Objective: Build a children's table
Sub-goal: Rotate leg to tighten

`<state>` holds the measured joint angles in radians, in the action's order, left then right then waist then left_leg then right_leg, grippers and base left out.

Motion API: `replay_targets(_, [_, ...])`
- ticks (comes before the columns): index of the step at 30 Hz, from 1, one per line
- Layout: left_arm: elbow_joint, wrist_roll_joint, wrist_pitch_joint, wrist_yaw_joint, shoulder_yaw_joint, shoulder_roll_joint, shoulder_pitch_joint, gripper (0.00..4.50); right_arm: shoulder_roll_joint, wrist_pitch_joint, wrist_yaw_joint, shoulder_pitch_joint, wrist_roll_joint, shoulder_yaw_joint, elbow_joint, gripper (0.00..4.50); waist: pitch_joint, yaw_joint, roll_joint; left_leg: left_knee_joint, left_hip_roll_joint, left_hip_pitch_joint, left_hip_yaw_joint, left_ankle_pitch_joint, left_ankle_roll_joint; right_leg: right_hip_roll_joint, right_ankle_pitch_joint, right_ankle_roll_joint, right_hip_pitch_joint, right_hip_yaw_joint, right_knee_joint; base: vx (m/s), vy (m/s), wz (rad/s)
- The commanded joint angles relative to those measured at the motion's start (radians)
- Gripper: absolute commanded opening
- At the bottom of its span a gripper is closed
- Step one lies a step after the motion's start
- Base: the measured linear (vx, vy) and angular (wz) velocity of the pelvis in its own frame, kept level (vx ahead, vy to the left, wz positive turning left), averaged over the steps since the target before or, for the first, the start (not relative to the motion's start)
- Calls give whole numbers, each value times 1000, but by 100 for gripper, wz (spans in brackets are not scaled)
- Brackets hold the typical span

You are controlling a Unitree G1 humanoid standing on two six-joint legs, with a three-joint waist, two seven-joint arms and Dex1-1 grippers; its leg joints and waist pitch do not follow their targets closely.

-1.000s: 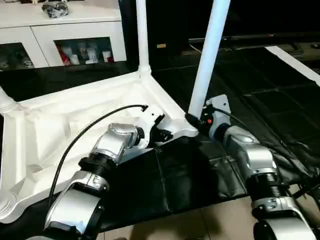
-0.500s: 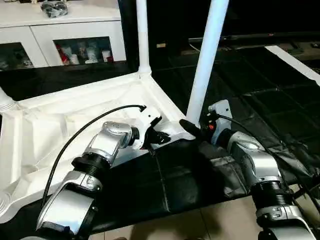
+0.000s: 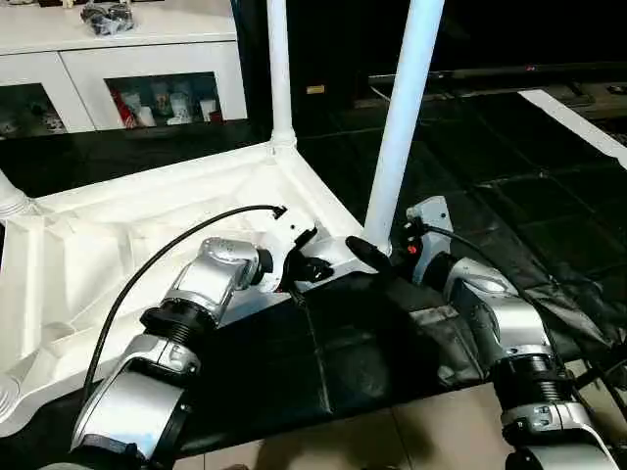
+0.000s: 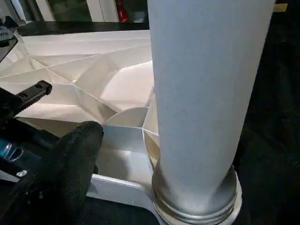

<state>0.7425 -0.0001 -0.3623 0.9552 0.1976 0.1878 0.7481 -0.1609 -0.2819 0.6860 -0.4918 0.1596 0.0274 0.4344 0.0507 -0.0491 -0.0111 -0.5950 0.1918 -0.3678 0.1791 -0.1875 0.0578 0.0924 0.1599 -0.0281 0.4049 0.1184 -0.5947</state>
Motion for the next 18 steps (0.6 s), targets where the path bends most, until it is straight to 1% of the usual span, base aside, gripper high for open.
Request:
replay_targets(1, [-53,-14,37,-1,-5,-22,28,0,34,-6,58,5,22,-79,-31,443,-72,-6,0,65,39,8,-14,-158,-63,68,205,-217,-65,-59,70,0,0,0])
replay_targets(9, [-53,-14,37,-1,-5,-22,28,0,34,-6,58,5,22,-79,-31,443,-72,-6,1,65,39,8,-14,-157,-63,68,204,-216,-65,-60,70,0,0,0])
replay_targets(10, [-54,-14,46,28,5,-6,23,0,13,1,104,18,34,-78,-44,443,-72,-5,1,65,39,8,-13,-158,-63,68,205,-216,-64,-60,70,0,0,0])
replay_targets(11, [-54,-14,46,28,5,-6,23,0,13,1,104,18,34,-78,-44,443,-71,-7,1,64,38,8,-13,-164,-66,68,213,-212,-65,-59,73,0,0,0])
replay_targets(12, [-79,8,165,284,99,113,-7,0,-176,-27,405,40,79,-100,-73,443,-73,-13,0,66,38,8,-17,-170,-75,69,216,-208,-70,-57,77,0,0,0])
replay_targets(13, [-88,17,208,373,131,155,-18,0,-240,-36,505,46,93,-108,-80,443,-74,-16,2,61,41,4,-13,-159,-101,63,167,-212,-76,-61,64,0,0,0])
replay_targets(14, [-88,18,216,386,135,162,-20,0,-250,-39,518,46,96,-106,-80,443,-72,-22,-3,62,44,4,-15,-157,-109,64,154,-219,-74,-60,63,0,0,0])
replay_targets(15, [-87,18,216,386,134,163,-20,0,-249,-40,517,45,98,-104,-79,443,-72,-22,-5,61,47,4,-10,-150,-117,65,131,-230,-68,-61,61,0,0,0])
replay_targets(17, [-86,18,217,385,132,164,-20,0,-253,-43,520,45,99,-103,-79,443,-68,-26,-4,62,45,9,-9,-186,-97,66,194,-229,-62,-57,68,0,0,0])
replay_targets(18, [-85,17,217,384,130,165,-21,0,-258,-46,526,46,101,-103,-83,443,-66,-33,-2,63,44,14,-8,-202,-77,68,262,-215,-61,-57,74,0,0,0])
